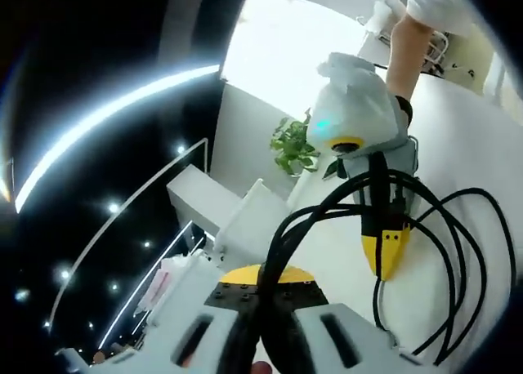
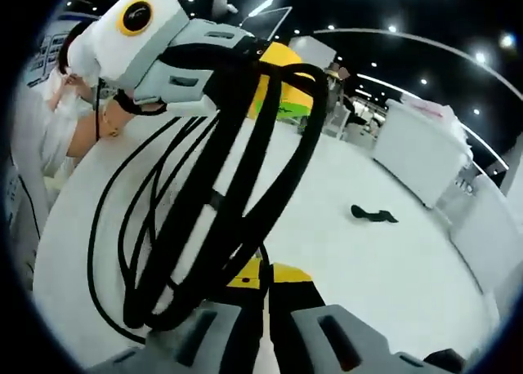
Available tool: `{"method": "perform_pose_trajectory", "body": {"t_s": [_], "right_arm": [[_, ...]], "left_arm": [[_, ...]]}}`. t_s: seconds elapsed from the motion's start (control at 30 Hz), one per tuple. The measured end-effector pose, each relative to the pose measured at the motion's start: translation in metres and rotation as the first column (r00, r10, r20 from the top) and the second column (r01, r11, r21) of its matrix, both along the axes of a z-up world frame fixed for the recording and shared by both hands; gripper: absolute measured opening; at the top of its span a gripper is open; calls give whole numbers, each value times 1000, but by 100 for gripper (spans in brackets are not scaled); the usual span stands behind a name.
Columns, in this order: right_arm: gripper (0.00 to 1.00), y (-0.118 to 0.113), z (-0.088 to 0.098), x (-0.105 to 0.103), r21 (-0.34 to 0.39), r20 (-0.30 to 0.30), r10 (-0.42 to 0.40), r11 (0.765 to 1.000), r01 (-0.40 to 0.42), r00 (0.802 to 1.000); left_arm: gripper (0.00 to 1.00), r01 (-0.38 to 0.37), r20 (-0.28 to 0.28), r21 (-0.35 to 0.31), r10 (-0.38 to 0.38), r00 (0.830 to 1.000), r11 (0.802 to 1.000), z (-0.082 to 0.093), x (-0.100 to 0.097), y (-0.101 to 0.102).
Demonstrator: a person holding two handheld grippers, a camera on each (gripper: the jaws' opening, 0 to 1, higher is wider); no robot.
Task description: Coil the Type-C to USB data cable on the desktop and secure it with Velcro straps.
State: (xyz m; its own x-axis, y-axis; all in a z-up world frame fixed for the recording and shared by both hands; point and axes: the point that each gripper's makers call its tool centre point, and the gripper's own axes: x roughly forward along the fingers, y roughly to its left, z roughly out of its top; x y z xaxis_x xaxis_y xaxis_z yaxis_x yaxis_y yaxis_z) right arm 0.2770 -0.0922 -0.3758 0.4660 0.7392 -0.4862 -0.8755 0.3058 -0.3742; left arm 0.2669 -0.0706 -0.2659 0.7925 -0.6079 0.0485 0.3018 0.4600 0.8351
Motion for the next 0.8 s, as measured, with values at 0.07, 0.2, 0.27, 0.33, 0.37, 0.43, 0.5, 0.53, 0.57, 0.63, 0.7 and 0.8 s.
{"method": "perform_pose_trajectory", "body": {"t_s": [0.07, 0.2, 0.27, 0.33, 0.37, 0.43, 0.5, 0.53, 0.57, 0.63, 0.7, 0.8], "right_arm": [[0, -4, 6, 9, 19, 14, -21, 1000, 21, 1000], [1, -9, 37, 22, 122, 45, -58, 991, 53, 997], [1, -10, 58, 23, 164, 68, -61, 985, 50, 996], [1, -7, 74, 19, 209, 69, -43, 978, 28, 997], [1, -5, 82, 15, 221, 83, -32, 975, 13, 996], [1, 2, 90, 3, 252, 55, 18, 967, -31, 998], [0, 2, 88, -1, 231, 55, 18, 972, -31, 998], [1, 2, 86, -1, 224, 56, 19, 974, -31, 998], [1, 2, 85, -1, 221, 61, 17, 975, -30, 998], [1, 0, 86, 1, 233, 44, 12, 972, -22, 999], [1, -1, 86, 1, 251, 13, 15, 968, -18, 1000], [1, 0, 85, 0, 254, 4, 18, 967, -19, 1000]], "left_arm": [[5, -4, -1, 8, 4, 1000, 1000, -2, 1, 0], [5, -10, -15, 17, 11, 1000, 1000, -7, 4, -1], [5, -13, -15, 25, 14, 1000, 1000, -10, 5, -2], [5, -22, -2, 38, 22, 1000, 999, -10, 5, -2], [5, -23, 2, 43, 22, 1000, 999, -11, 5, -2], [5, -27, 17, 57, 26, 1000, 998, -11, 5, -3], [5, -25, 50, 80, 21, 999, 996, -9, 2, -4], [5, -29, 71, 98, 23, 997, 995, -8, 1, -5], [5, -37, 85, 111, 27, 996, 993, -9, 1, -6], [5, -40, 104, 132, 27, 994, 990, -11, 1, -8], [5, -39, 119, 140, 22, 993, 989, -10, 0, -9], [5, -42, 125, 142, 24, 992, 989, -11, 0, -10]]}}
